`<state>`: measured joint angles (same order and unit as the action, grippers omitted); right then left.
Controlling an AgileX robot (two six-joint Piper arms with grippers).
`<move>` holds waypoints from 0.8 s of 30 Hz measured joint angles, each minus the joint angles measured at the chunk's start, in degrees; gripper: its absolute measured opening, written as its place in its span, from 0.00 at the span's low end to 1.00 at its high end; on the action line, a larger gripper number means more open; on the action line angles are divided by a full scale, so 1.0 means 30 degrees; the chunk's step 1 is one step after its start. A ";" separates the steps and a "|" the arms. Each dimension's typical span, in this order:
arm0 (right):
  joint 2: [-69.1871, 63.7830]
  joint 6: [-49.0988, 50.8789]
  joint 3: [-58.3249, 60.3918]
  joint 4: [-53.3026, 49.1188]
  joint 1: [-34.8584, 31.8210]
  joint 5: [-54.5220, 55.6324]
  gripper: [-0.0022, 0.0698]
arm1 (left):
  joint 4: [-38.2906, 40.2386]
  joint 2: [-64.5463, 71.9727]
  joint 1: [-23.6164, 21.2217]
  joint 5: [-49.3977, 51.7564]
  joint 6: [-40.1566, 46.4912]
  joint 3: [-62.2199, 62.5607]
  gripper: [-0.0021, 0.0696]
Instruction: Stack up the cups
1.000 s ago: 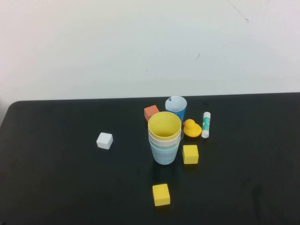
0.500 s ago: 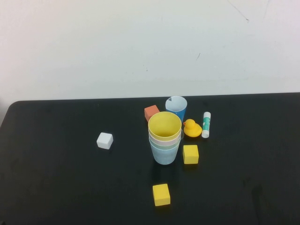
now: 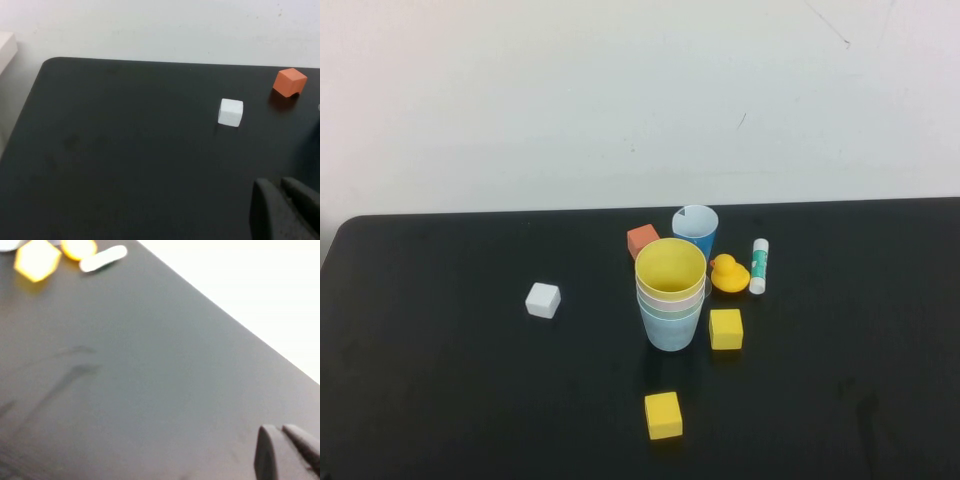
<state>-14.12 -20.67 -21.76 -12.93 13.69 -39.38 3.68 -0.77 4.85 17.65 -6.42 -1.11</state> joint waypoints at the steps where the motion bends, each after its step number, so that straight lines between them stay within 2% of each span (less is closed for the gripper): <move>1: 0.0283 -0.0078 0.0000 -0.0001 -0.0317 0.0000 0.03 | 0.0000 0.0000 0.0000 0.0000 0.0000 0.0000 0.03; 6: 0.1559 0.0186 0.0550 -0.0494 -0.2285 0.0868 0.03 | 0.0000 0.0000 -0.0029 0.0000 0.0040 0.0000 0.03; 11: 0.2794 0.2615 0.3447 -0.0167 -0.4198 0.5221 0.03 | 0.0000 0.0000 -0.0029 0.0000 0.0040 0.0000 0.03; 15: 0.4023 0.3157 0.6541 -0.0094 -0.5351 0.8100 0.03 | 0.0000 0.0000 -0.0029 0.0000 0.0040 0.0000 0.03; 24: 0.4948 0.3437 0.7738 0.0059 -0.5971 0.6595 0.03 | 0.0000 0.0000 -0.0029 0.0013 0.0040 0.0000 0.03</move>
<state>0.72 -10.36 1.46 -12.75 -4.22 -19.60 3.68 -0.77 4.76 17.69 -6.30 -1.11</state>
